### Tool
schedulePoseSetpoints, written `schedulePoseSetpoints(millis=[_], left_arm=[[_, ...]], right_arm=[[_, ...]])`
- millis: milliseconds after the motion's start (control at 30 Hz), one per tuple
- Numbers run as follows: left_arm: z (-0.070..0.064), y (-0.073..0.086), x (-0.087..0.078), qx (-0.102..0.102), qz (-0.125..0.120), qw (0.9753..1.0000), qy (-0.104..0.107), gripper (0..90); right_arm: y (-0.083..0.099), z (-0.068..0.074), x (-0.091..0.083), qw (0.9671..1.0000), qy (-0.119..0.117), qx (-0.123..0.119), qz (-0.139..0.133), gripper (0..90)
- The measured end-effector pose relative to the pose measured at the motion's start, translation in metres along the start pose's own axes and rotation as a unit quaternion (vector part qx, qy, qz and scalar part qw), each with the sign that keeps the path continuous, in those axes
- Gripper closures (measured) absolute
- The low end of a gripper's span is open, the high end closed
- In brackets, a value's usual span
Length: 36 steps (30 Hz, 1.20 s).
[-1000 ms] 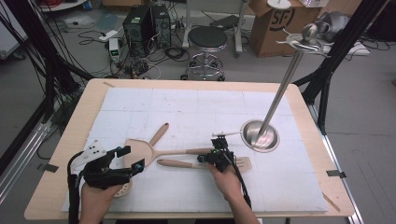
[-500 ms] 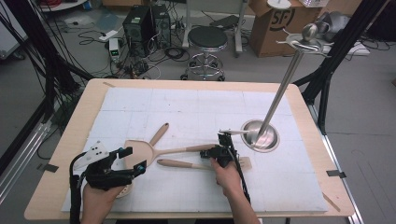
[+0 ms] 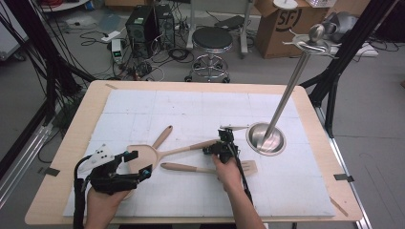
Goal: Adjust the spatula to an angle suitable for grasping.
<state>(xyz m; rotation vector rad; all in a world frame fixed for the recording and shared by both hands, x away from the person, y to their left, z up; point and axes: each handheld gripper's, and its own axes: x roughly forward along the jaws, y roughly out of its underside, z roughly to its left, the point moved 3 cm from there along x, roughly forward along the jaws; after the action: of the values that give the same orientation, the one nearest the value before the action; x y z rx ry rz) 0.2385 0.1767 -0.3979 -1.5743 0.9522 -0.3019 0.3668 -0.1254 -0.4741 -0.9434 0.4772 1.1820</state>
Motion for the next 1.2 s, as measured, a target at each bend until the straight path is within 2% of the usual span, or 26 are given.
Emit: schedulePoseSetpoints(millis=[133, 300, 367, 500, 567, 600, 667, 767, 833, 867, 900, 933, 967, 1000, 1033, 1167, 1200], left_arm=[[0.001, 0.001, 0.0, -0.002, 0.0, 1.0, -0.001, 22.5], [0.001, 0.001, 0.001, -0.002, 0.003, 1.0, -0.001, 22.5], [0.001, 0.002, 0.001, -0.002, 0.003, 1.0, -0.001, 22.6], [0.001, 0.003, 0.0, -0.002, 0.003, 1.0, -0.002, 22.6], [0.001, 0.003, 0.0, -0.003, 0.004, 1.0, -0.003, 22.6], [0.001, 0.003, -0.002, -0.004, 0.002, 1.0, -0.004, 22.6], [0.0, 0.003, -0.003, -0.003, 0.001, 1.0, -0.005, 22.7], [0.002, 0.003, -0.006, -0.006, -0.002, 1.0, -0.008, 22.7], [0.003, 0.003, -0.007, -0.007, -0.003, 0.9999, -0.01, 22.7], [0.004, 0.003, -0.007, -0.008, -0.003, 0.9999, -0.009, 22.7], [0.003, 0.003, -0.008, -0.008, -0.003, 0.9999, -0.009, 22.7], [0.003, 0.003, -0.008, -0.008, -0.004, 0.9999, -0.009, 22.7], [0.003, 0.003, -0.008, -0.008, -0.004, 0.9999, -0.009, 22.7], [0.004, 0.003, -0.008, -0.008, -0.004, 0.9999, -0.009, 22.7], [0.004, 0.004, -0.008, -0.01, -0.005, 0.9999, -0.01, 22.7], [0.005, 0.005, -0.007, -0.011, -0.002, 0.9999, -0.009, 22.7], [0.005, 0.005, -0.007, -0.01, -0.001, 0.9999, -0.009, 22.7]], right_arm=[[-0.006, 0.005, 0.004, 0.9997, 0.018, -0.017, -0.003, 89.8], [-0.01, 0.002, 0.007, 1.0, 0.006, -0.004, -0.005, 89.8], [-0.014, -0.001, 0.009, 0.9999, -0.005, 0.008, -0.01, 89.8], [-0.015, -0.002, 0.01, 0.9997, -0.01, 0.011, -0.016, 89.8], [-0.014, 0.0, 0.009, 0.9998, -0.004, 0.006, -0.019, 89.7], [-0.013, 0.001, 0.008, 0.9998, -0.003, -0.004, -0.017, 89.7], [-0.01, 0.004, 0.005, 0.9997, -0.013, -0.013, -0.013, 89.7], [-0.009, 0.007, -0.007, 0.9992, -0.025, -0.019, -0.024, 88.1], [-0.008, 0.008, -0.011, 0.9989, -0.029, -0.022, -0.027, 85.4], [-0.007, 0.009, -0.015, 0.9982, -0.045, -0.031, -0.022, 77.6], [-0.007, 0.009, -0.017, 0.9972, -0.059, -0.042, -0.018, 75.3], [-0.007, 0.009, -0.017, 0.9972, -0.059, -0.042, -0.018, 75.3], [-0.004, 0.008, -0.019, 0.9952, -0.076, -0.059, -0.017, 64.4], [-0.004, 0.008, -0.019, 0.9952, -0.076, -0.059, -0.017, 64.4], [-0.002, 0.008, -0.024, 0.9922, -0.1, -0.069, -0.025, 57.5], [0.0, 0.008, -0.034, 0.9895, -0.115, -0.082, -0.031, 47.8], [0.0, 0.008, -0.034, 0.9895, -0.115, -0.082, -0.031, 47.8]])
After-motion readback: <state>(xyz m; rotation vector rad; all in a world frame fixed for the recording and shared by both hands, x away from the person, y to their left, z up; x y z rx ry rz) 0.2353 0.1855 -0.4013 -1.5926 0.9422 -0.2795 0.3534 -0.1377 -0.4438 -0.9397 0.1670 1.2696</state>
